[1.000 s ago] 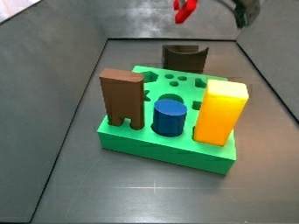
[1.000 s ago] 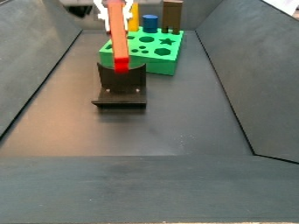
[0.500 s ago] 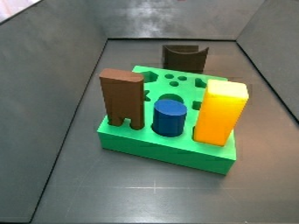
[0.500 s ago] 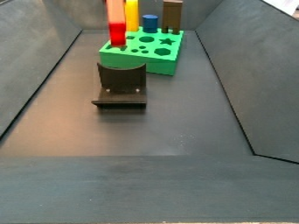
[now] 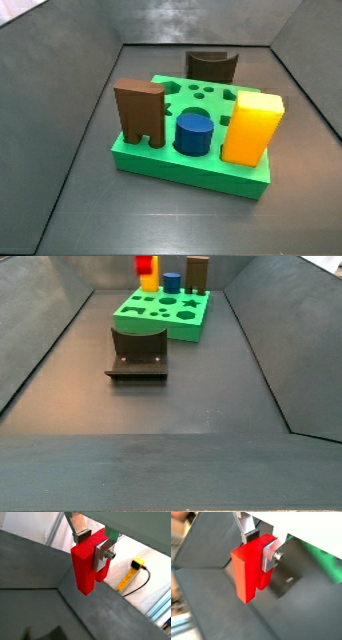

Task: Pick up the double-square object. Move up. Rotate the double-square object. Place the double-square object on the fixture. Regrasp the double-square object. Move to above the board. Insert the double-square object.
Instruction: Move to above the board.

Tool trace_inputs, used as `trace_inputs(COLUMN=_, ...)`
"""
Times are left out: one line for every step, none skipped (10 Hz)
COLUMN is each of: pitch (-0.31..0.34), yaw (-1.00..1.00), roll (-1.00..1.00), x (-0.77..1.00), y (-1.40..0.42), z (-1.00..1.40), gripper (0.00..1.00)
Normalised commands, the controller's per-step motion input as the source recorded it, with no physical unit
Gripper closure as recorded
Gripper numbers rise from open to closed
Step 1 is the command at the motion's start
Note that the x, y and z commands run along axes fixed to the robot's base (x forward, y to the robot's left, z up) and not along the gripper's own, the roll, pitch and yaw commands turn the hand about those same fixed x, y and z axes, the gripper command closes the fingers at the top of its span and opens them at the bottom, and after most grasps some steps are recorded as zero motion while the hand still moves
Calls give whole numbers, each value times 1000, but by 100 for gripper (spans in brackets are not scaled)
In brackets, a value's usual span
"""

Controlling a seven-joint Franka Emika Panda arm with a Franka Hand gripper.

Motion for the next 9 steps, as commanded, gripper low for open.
trace_inputs(pitch=-67, yaw=-234, roll=-1000, x=-488, y=-1000, z=263, gripper=100)
trace_inputs(pitch=-61, yaw=-241, roll=-1000, x=-497, y=-1000, z=269, gripper=100)
trace_inputs(pitch=-45, yaw=-245, roll=-1000, x=-506, y=-1000, z=270, gripper=100)
trace_inputs(pitch=-34, yaw=-247, roll=-1000, x=-517, y=-1000, z=272, gripper=100)
trace_inputs(pitch=-29, yaw=-247, roll=-1000, x=-528, y=-1000, z=276, gripper=100)
trace_inputs(pitch=-26, yaw=-240, roll=-1000, x=-565, y=-1000, z=282, gripper=100)
trace_inputs(pitch=-31, yaw=-231, roll=-1000, x=-604, y=-1000, z=287, gripper=100)
trace_inputs(pitch=-42, yaw=-210, roll=-962, x=-567, y=-877, z=254, gripper=100)
trace_inputs(pitch=-47, yaw=-125, roll=-664, x=-370, y=-494, z=148, gripper=100)
